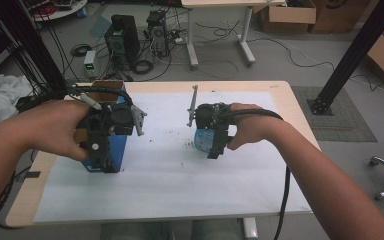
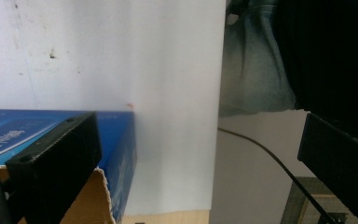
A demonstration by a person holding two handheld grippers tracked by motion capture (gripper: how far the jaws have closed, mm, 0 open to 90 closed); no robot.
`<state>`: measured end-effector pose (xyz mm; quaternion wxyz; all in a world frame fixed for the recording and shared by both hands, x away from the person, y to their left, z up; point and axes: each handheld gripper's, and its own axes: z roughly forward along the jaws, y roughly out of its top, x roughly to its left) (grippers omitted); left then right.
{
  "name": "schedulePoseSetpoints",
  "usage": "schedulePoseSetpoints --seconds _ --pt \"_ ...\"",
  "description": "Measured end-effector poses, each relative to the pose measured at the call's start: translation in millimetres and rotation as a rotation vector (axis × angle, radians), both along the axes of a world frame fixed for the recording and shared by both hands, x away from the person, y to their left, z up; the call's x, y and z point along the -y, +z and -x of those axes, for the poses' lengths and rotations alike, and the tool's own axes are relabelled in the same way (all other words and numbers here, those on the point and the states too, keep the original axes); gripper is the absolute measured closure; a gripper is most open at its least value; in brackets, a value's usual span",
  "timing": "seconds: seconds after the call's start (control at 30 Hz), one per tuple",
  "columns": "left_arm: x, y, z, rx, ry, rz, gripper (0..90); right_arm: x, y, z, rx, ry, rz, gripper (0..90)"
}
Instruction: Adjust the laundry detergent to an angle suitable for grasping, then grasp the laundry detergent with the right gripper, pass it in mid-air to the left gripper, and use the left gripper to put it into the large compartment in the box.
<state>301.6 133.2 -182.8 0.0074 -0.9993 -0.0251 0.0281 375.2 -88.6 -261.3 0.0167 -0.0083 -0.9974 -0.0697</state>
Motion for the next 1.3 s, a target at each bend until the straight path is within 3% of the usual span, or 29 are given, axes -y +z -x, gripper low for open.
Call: schedulePoseSetpoints --seconds 0.37,1.0,1.13,1.3 --pt "1.8 -0.5 -6.0 0.003 0.008 0.008 0.2 3.6 1.1 1.5 0.01 -0.007 0.001 0.0" --pt "-0.8 -4.9 -1.1 0.006 0.01 0.024 0.2 0.7 -0.3 3.2 0.016 0.003 0.007 0.0" --pt "1.1 -5.9 -1.0 0.003 0.01 -0.002 0.2 1.0 0.3 5.1 0.016 0.008 -0.001 0.0" --pt "2.7 -3.9 -0.9 0.003 0.007 0.011 0.2 2.6 -0.4 7.0 0.016 0.006 0.003 0.0"
